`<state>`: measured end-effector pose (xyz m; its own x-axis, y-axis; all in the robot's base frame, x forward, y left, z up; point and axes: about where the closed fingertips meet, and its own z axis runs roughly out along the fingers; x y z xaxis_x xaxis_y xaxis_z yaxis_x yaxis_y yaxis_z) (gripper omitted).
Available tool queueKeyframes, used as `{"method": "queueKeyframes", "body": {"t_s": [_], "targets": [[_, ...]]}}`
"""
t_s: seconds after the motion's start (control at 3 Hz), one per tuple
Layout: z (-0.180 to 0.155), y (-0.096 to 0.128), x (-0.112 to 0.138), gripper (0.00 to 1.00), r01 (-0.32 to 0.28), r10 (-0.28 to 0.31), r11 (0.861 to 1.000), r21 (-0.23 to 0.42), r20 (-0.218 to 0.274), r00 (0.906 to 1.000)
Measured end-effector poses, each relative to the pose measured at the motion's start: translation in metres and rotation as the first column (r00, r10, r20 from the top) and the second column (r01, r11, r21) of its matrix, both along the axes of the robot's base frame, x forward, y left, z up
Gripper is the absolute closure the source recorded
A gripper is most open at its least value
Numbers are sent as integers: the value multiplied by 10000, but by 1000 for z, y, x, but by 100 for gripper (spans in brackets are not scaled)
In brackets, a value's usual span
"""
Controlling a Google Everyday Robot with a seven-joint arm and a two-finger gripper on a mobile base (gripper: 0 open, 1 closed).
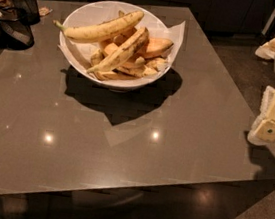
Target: Pick banana from white bowl
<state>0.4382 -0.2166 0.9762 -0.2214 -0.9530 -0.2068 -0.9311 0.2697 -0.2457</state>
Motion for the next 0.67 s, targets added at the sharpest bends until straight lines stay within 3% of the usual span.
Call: {"method": "queueKeyframes", "body": {"t_s": [0.67], "targets": [[5,4,9,0,195,-195,9993,-334,-5,9998]]}}
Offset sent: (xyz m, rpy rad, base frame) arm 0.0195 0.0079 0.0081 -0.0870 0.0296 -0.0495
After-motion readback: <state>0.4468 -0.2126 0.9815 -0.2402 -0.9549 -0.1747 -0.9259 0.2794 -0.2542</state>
